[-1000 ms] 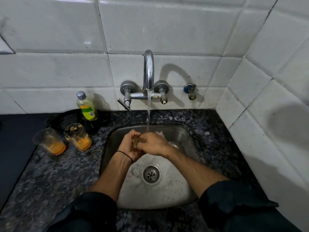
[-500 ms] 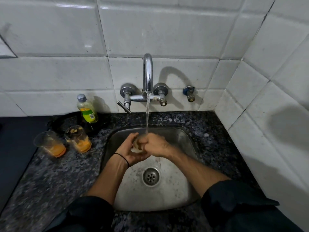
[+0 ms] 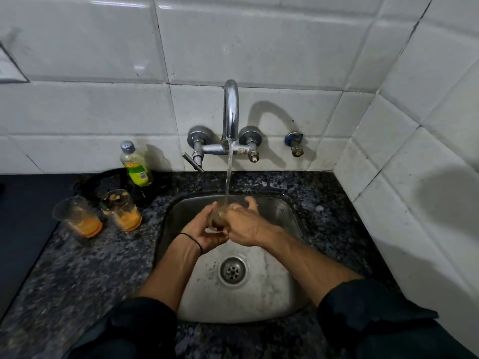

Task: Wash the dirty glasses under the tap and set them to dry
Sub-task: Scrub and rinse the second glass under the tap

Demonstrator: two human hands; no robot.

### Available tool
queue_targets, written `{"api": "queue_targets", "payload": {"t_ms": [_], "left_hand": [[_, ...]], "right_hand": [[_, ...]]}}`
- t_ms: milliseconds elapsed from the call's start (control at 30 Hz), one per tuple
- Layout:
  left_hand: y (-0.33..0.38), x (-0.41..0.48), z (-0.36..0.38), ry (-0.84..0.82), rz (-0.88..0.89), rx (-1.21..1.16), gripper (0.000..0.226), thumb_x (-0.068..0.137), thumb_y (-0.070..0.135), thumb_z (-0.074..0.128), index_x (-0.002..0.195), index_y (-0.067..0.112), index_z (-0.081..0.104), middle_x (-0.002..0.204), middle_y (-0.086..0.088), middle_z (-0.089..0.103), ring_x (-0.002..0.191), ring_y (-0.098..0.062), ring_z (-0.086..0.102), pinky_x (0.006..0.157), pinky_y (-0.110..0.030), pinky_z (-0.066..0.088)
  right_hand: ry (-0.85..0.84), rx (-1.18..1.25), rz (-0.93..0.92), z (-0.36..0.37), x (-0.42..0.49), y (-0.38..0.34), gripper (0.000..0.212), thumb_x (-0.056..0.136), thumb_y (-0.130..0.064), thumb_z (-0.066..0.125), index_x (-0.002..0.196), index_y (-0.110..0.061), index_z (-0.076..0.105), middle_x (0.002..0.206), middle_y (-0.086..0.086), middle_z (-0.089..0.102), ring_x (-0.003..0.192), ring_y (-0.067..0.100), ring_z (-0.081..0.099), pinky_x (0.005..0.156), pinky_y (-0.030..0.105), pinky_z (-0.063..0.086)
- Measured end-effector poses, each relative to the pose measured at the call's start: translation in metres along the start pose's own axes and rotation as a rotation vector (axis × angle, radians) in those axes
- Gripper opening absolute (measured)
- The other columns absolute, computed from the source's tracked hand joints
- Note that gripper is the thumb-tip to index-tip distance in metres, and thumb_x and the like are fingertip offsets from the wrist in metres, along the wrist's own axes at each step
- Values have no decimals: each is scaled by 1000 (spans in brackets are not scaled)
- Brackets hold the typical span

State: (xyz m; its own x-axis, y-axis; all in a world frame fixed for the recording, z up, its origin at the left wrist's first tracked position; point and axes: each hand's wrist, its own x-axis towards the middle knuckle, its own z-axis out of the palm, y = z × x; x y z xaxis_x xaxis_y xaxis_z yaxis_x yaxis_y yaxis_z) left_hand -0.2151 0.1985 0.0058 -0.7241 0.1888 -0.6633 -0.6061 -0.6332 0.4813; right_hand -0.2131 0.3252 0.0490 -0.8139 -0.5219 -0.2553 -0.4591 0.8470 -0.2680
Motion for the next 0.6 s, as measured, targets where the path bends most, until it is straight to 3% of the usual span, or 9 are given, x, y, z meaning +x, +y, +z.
{"api": "queue_targets", "payload": {"t_ms": [33, 133, 200, 300, 367, 400, 467, 533, 600], "left_hand": [[0, 2, -2, -30, 19, -5, 23, 96, 26, 57, 97, 5, 67, 92, -15, 66, 80, -26, 65, 70, -40, 58], [1, 3, -3, -119, 27, -17, 29, 95, 20, 45, 89, 2, 67, 82, -13, 69, 73, -25, 68, 73, -39, 55], [0, 1, 1, -119, -4, -3, 32, 95, 23, 41, 86, 2, 64, 75, -13, 68, 72, -25, 66, 78, -41, 50], [0, 1, 0, -31, -35, 71, 34, 94, 38, 57, 100, 6, 68, 92, -14, 70, 88, -26, 61, 86, -45, 53], [1, 4, -4, -29, -33, 60, 37, 94, 38, 59, 116, 9, 65, 106, -16, 67, 92, -30, 62, 74, -46, 59], [2, 3, -5, -54, -21, 48, 33, 94, 33, 57, 115, 9, 65, 103, -16, 68, 89, -30, 63, 70, -45, 60], [3, 4, -8, -104, -2, 24, 23, 86, 23, 53, 100, 8, 62, 95, -15, 66, 84, -28, 63, 73, -42, 57], [2, 4, -9, -104, -14, 38, 22, 79, 20, 51, 94, 6, 60, 95, -15, 63, 86, -28, 61, 76, -43, 55], [0, 2, -11, -74, -82, 67, 31, 83, 30, 61, 103, 6, 63, 104, -17, 63, 100, -31, 62, 83, -51, 54]], "right_hand": [[-2, 71, 20, 2, -1, -1, 30, 91, -15, 56, 118, -26, 65, 127, -1, 63, 129, 18, 48, 119, 54, 9], [75, 631, 194, 6, -1, -8, 26, 93, -29, 64, 118, -27, 70, 116, -2, 71, 112, 17, 63, 107, 39, 43], [115, 523, 200, 7, 1, -10, 26, 94, -31, 61, 118, -30, 70, 118, 0, 71, 110, 21, 65, 100, 36, 48], [138, 66, 25, 12, -1, -3, 34, 90, -15, 55, 121, -27, 62, 133, 2, 59, 131, 23, 48, 115, 49, 20], [96, -68, -59, 10, -3, 2, 41, 89, -12, 57, 126, -29, 59, 141, -1, 53, 139, 18, 38, 120, 55, 1], [81, -60, -50, 10, -3, 2, 38, 89, -12, 58, 123, -29, 60, 141, -1, 54, 139, 17, 39, 121, 56, 0], [127, 114, 39, 11, -3, -4, 24, 89, -14, 61, 110, -26, 63, 129, -1, 61, 130, 19, 48, 119, 50, 19], [165, 455, 147, 11, 0, -6, 16, 90, -17, 63, 105, -18, 69, 115, 3, 69, 114, 23, 61, 105, 42, 44], [152, 491, 148, 13, 1, -3, 17, 92, -19, 59, 103, -17, 72, 107, 7, 72, 107, 26, 65, 97, 43, 49]]}}
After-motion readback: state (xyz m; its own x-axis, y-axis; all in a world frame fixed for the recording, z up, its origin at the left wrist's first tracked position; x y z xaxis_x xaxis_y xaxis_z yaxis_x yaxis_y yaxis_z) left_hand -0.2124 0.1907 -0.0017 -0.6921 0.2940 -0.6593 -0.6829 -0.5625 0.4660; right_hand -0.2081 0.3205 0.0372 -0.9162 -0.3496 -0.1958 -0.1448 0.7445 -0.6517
